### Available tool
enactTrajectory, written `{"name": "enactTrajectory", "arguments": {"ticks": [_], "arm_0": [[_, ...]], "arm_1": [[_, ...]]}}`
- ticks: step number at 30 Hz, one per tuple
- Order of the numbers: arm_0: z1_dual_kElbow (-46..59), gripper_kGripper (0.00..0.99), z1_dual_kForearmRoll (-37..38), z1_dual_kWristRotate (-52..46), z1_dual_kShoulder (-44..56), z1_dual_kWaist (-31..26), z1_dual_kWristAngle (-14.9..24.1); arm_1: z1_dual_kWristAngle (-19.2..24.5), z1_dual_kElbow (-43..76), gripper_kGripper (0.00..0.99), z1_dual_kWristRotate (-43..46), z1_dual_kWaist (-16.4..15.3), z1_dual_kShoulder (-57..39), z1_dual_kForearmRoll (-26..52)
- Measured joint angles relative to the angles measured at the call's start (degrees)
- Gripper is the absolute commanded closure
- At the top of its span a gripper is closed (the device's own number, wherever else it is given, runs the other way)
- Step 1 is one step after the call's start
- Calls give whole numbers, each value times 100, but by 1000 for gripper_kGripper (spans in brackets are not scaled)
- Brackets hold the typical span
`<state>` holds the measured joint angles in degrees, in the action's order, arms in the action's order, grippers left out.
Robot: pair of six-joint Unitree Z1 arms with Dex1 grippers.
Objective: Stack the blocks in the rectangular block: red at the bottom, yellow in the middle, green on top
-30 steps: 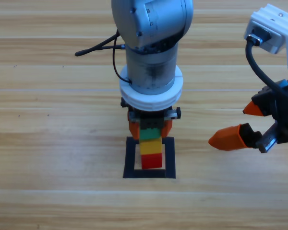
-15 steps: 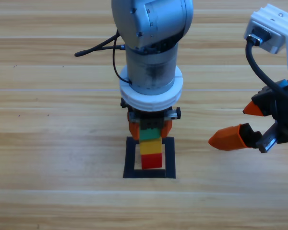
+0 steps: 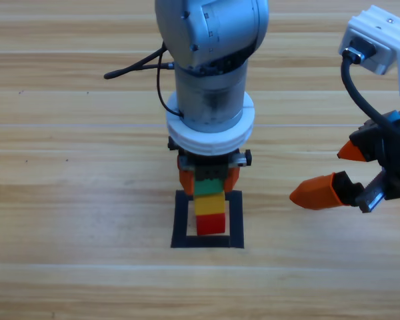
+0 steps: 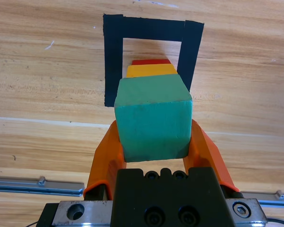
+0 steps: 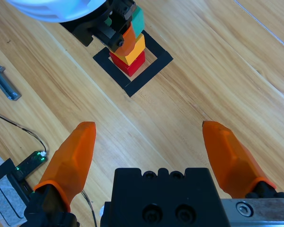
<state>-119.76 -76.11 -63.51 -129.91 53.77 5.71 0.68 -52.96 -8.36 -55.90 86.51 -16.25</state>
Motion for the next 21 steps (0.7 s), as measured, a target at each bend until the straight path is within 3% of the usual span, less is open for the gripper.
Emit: {"name": "enactTrajectory", "arguments": {"ticks": [12, 14, 21], "arm_0": [[32, 44, 48, -24, 0, 77, 0], [109, 1, 77, -24, 0, 77, 0], [216, 0, 84, -24, 0, 77, 0]], "arm_1": [[0, 0, 1, 0, 0, 0, 0], [0, 0, 1, 0, 0, 0, 0], [0, 0, 1, 0, 0, 0, 0]]}}
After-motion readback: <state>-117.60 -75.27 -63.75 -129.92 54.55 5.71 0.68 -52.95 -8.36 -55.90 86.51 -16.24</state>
